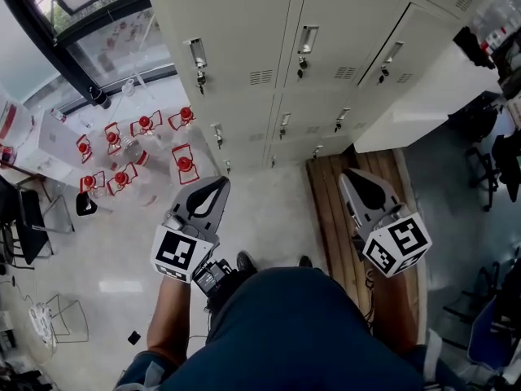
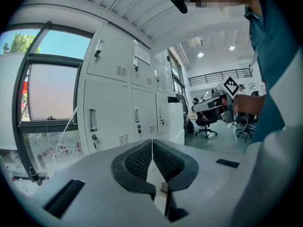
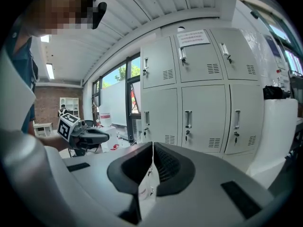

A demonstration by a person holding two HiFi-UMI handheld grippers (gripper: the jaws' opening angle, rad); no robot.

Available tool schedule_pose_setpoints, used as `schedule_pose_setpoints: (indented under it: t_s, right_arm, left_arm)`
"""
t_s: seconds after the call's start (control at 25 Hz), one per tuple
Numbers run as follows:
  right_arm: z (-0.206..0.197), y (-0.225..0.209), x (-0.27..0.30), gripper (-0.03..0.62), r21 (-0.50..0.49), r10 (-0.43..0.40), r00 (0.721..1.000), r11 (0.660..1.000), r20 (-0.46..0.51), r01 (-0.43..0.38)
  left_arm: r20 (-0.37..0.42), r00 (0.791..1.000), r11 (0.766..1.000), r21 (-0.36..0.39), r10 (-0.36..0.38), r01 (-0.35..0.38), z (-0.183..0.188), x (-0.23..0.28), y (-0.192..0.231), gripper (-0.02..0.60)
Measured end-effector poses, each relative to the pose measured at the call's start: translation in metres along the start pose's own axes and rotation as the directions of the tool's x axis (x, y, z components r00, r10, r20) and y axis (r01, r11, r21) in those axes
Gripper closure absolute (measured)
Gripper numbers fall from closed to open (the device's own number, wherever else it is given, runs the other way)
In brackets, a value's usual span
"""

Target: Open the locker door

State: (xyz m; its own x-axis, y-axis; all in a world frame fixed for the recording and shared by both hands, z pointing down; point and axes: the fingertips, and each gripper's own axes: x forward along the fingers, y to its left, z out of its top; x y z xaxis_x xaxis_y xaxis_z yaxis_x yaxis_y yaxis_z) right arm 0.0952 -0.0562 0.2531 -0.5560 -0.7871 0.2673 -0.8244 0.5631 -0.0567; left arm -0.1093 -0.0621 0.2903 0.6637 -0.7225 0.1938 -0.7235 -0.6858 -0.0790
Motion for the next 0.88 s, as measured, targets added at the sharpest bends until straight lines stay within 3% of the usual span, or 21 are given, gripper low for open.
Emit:
schedule_pose_setpoints:
  t_s: [0.36,0.88]
  right_arm:
    - [0.001,0.036,0.023,0.557,-0.032,-0.008,0.999,0.999,-0.034,0.007]
    - [0.009,0.001,0.071,0.557,-0.053,0.169,0.984,0.984,-0.048,-0.171]
  left_arm:
    - [0.007,1.000,1.000,-0.019,-0.001,0.001,-0.021,-0.016,0.041,0.560]
    - [-0.038,0.987,0.986,-0.047,0.159,-0.160,-0.018,0.018,0.061,0.560]
